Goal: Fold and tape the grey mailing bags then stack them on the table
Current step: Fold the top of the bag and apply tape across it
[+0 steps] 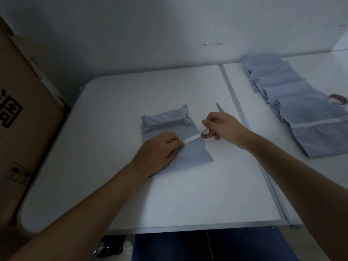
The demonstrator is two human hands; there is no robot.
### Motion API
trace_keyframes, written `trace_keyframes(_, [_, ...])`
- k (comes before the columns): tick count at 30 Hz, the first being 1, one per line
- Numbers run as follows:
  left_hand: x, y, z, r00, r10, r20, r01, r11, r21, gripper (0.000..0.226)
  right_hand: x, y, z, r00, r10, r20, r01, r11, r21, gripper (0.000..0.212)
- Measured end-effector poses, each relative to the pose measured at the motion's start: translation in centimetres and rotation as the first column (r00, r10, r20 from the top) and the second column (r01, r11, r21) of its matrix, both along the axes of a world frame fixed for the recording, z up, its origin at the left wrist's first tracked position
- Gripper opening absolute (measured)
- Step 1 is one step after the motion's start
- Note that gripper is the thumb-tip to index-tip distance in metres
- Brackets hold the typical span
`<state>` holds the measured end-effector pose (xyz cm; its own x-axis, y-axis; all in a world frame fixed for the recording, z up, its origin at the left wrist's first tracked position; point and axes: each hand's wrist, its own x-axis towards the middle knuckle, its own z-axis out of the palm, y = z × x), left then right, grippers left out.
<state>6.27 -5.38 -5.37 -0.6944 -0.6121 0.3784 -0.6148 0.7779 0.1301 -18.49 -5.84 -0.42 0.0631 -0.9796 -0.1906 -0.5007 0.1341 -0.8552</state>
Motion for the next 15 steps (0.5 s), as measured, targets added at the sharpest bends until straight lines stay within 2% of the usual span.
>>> trace_keyframes(7, [-0.18, 0.39, 0.33, 0.999, 0.002, 0.044, -0.001, 0.999, -0.033, 0.022, -0.08, -0.02, 0.93, 0.944, 0.069, -0.323, -0.125, 0.98, -0.153, 0.019])
trace_keyframes(15, [-0.51, 0.46, 0.65, 0.99, 0.012, 0.142, -0.003, 0.998, -0.065, 0.031, -0.13, 0.0, 0.72, 0.905, 0.111, -0.411, -0.183, 0.973, -0.14, 0.017])
